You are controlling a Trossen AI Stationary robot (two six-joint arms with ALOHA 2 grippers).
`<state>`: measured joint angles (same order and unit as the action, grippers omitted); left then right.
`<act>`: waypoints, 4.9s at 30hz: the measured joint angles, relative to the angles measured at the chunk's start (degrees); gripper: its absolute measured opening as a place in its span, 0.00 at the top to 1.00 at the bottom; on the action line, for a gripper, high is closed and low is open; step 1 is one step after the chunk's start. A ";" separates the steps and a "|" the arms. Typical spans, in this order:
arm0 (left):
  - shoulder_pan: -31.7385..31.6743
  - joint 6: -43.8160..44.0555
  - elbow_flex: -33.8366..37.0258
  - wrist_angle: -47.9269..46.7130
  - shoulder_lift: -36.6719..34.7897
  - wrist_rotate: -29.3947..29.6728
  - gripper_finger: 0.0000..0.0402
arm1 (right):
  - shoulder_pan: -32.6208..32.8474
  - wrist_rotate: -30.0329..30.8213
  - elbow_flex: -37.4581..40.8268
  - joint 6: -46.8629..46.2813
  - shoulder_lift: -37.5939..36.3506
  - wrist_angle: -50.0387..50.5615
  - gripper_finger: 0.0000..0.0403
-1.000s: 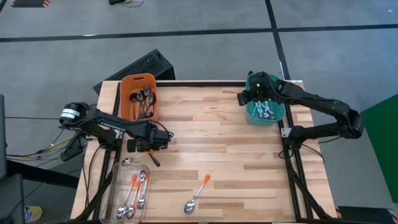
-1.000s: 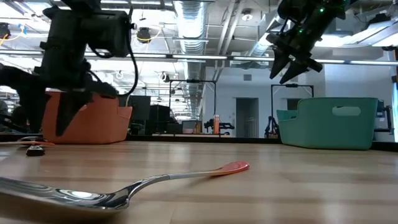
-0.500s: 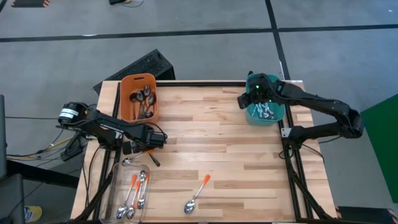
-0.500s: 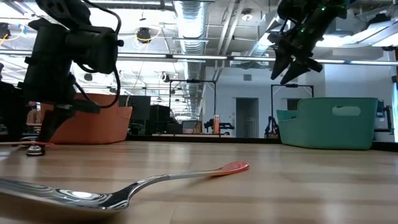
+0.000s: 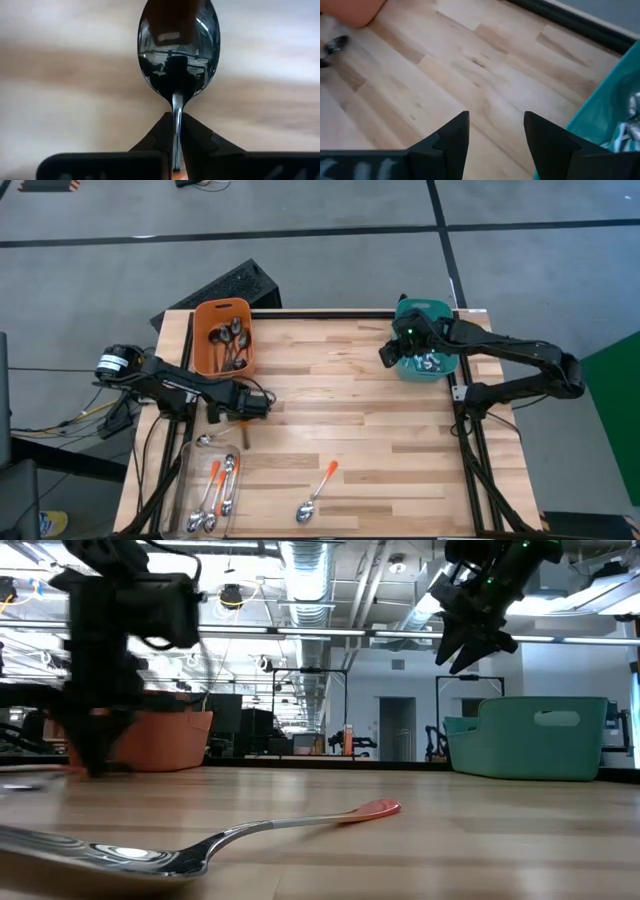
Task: Sort silverware by color (type)
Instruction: Put the black spoon into the orange bin, then put the orange spoon into the transparent bin
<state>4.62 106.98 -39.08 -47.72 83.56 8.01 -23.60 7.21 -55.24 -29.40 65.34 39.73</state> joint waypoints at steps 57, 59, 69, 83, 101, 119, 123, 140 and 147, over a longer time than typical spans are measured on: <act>-24.96 -63.14 -9.69 36.50 -18.20 -8.29 0.99 | 11.86 -18.57 0.03 3.29 6.93 -36.66 0.47; -27.93 -62.44 -9.70 29.58 -22.80 -5.05 0.99 | 11.25 -18.55 0.02 3.02 6.86 -34.90 0.47; -40.63 -59.69 -9.74 -1.00 -34.06 9.22 0.99 | 8.36 -18.67 0.03 2.81 7.11 -32.79 0.47; -42.77 -60.14 -9.69 -4.77 -29.73 15.28 0.80 | 8.01 -19.09 0.03 2.81 7.10 -31.79 0.47; -35.28 -59.96 -13.87 -4.18 -32.91 4.74 0.70 | 8.14 -19.14 0.04 2.88 7.10 -30.43 0.47; -6.45 -51.39 -14.00 11.59 -20.20 12.52 0.72 | 10.36 -19.16 0.03 4.34 7.10 -36.53 0.47; -4.42 -51.17 -14.00 10.45 -18.65 9.58 0.72 | 12.99 -18.55 0.04 2.91 7.10 -38.15 0.47; 6.40 -48.42 -13.96 7.25 -19.46 7.96 0.72 | 23.90 -4.56 0.04 -4.34 7.10 -36.42 0.47; 12.96 -46.34 -13.96 8.14 -19.46 10.29 0.72 | 30.93 -4.28 0.04 2.94 7.10 -39.31 0.47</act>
<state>17.57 60.64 -53.04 -39.58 64.10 18.31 7.32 2.94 -55.20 -26.46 72.44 0.41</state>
